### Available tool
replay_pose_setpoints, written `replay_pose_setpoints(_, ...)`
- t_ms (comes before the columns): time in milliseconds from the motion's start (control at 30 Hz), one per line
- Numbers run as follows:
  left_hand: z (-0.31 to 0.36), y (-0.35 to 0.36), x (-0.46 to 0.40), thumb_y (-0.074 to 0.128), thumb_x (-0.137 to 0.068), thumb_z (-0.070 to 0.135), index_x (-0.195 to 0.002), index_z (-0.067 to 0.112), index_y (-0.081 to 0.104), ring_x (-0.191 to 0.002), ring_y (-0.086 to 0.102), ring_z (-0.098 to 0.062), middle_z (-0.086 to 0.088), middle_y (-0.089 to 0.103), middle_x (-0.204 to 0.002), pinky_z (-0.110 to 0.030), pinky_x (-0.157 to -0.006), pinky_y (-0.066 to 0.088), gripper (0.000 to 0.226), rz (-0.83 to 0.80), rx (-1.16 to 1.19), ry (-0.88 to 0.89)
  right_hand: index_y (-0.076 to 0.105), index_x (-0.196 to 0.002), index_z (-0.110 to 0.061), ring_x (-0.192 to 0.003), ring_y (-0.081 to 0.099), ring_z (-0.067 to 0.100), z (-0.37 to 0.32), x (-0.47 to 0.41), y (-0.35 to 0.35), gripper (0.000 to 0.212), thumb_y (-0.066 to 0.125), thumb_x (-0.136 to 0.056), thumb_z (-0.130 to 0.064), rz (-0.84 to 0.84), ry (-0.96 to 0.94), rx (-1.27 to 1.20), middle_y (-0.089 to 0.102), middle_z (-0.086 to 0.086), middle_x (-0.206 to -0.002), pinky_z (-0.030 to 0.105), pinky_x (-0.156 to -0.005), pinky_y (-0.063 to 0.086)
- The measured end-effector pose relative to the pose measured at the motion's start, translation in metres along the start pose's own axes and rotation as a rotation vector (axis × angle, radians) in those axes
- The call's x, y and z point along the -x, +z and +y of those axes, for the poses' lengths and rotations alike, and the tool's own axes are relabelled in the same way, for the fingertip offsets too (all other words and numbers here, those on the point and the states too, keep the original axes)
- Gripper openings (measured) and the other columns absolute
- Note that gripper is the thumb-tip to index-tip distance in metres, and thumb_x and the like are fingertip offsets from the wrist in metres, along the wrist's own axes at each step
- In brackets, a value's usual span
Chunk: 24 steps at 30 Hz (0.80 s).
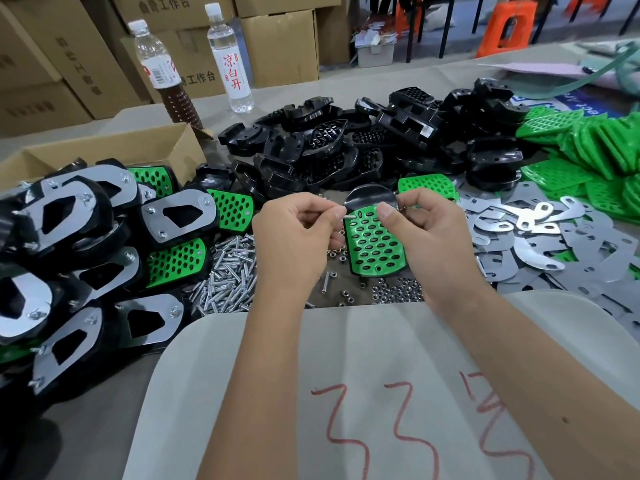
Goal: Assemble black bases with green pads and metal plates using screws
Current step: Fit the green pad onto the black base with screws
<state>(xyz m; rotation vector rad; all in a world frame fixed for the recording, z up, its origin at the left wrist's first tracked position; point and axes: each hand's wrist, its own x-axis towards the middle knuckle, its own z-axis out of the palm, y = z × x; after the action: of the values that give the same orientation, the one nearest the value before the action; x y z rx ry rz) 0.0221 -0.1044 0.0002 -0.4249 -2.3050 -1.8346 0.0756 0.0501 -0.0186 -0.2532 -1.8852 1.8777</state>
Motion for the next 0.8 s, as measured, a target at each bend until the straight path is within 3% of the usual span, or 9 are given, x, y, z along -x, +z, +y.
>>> replay_pose_setpoints(67, 0.0, 0.001, 0.0, 0.077, -0.091, 0.003, -0.079, 0.017, 0.078, -0.055, 0.072, -0.019, -0.005, 0.074, -0.064, -0.034, -0.059, 0.063, 0.017, -0.001, -0.041, 0.009, 0.063, -0.086, -0.019, -0.069, 0.058, 0.052, 0.001, -0.001, -0.001, 0.021, 0.074, -0.089, -0.037, 0.006, -0.006, 0.002, 0.061, 0.039, -0.088, 0.065, -0.061, 0.052)
replay_pose_setpoints(167, -0.001, 0.003, -0.001, 0.078, -0.089, 0.008, -0.078, 0.02, 0.077, -0.053, 0.071, -0.012, 0.003, 0.072, -0.062, -0.038, -0.061, 0.064, 0.017, 0.007, -0.163, 0.079, 0.06, -0.085, -0.015, -0.059, 0.032, 0.024, 0.007, -0.002, -0.004, 0.024, 0.075, -0.092, -0.033, 0.007, -0.058, 0.055, 0.042, 0.011, -0.059, 0.044, -0.057, 0.031)
replay_pose_setpoints(233, 0.0, 0.006, 0.0, 0.08, -0.087, 0.012, -0.077, 0.021, 0.076, -0.055, 0.07, -0.01, 0.008, 0.071, -0.063, -0.041, -0.061, 0.063, 0.014, 0.002, -0.244, 0.147, 0.058, -0.085, -0.012, -0.059, 0.025, 0.022, 0.009, -0.004, -0.004, 0.024, 0.074, -0.095, -0.027, 0.014, -0.089, 0.085, 0.032, 0.002, -0.058, 0.042, -0.058, 0.025)
replay_pose_setpoints(367, 0.004, 0.012, 0.003, 0.081, -0.085, 0.014, -0.076, 0.018, 0.076, -0.057, 0.07, -0.013, 0.008, 0.069, -0.062, -0.044, -0.062, 0.061, 0.011, 0.02, -0.282, 0.165, 0.058, -0.084, -0.007, -0.06, 0.027, 0.022, 0.008, -0.004, -0.004, 0.025, 0.073, -0.097, -0.021, 0.024, -0.142, 0.146, 0.032, 0.002, -0.059, 0.043, -0.059, 0.026)
replay_pose_setpoints(500, 0.007, 0.003, -0.001, 0.082, -0.084, 0.013, -0.075, 0.019, 0.077, -0.054, 0.069, -0.011, 0.009, 0.069, -0.059, -0.043, -0.061, 0.061, 0.011, 0.007, -0.297, 0.155, 0.06, -0.087, -0.011, -0.054, 0.028, 0.013, 0.005, 0.0, -0.003, 0.018, 0.074, -0.096, -0.021, 0.021, -0.227, 0.235, 0.034, -0.008, -0.054, 0.031, -0.054, 0.026)
replay_pose_setpoints(600, 0.01, 0.003, -0.001, 0.082, -0.084, 0.012, -0.076, 0.017, 0.078, -0.054, 0.069, -0.012, 0.007, 0.069, -0.059, -0.039, -0.058, 0.06, 0.011, -0.05, -0.322, 0.164, 0.061, -0.09, -0.01, -0.056, 0.032, 0.015, 0.004, 0.001, -0.003, 0.017, 0.074, -0.095, -0.02, 0.017, -0.243, 0.216, 0.039, -0.001, -0.057, 0.035, -0.055, 0.029)
replay_pose_setpoints(667, 0.009, 0.004, 0.0, 0.082, -0.084, 0.01, -0.074, 0.018, 0.076, -0.051, 0.069, -0.012, 0.003, 0.07, -0.059, -0.03, -0.052, 0.055, 0.014, -0.058, -0.211, 0.098, 0.062, -0.091, -0.009, -0.057, 0.035, 0.02, 0.003, 0.0, -0.004, 0.016, 0.075, -0.095, -0.019, 0.01, -0.24, 0.195, 0.042, 0.004, -0.059, 0.04, -0.055, 0.032)
replay_pose_setpoints(800, 0.009, 0.005, 0.003, 0.091, -0.079, 0.018, -0.078, 0.013, 0.073, -0.051, 0.061, -0.01, 0.0, 0.07, -0.062, -0.021, -0.051, 0.047, 0.018, -0.014, 0.165, -0.095, 0.064, -0.092, -0.016, -0.068, 0.055, 0.054, -0.002, 0.002, -0.003, 0.011, 0.072, -0.096, -0.023, -0.03, -0.205, 0.053, 0.058, 0.039, -0.077, 0.067, -0.058, 0.048)
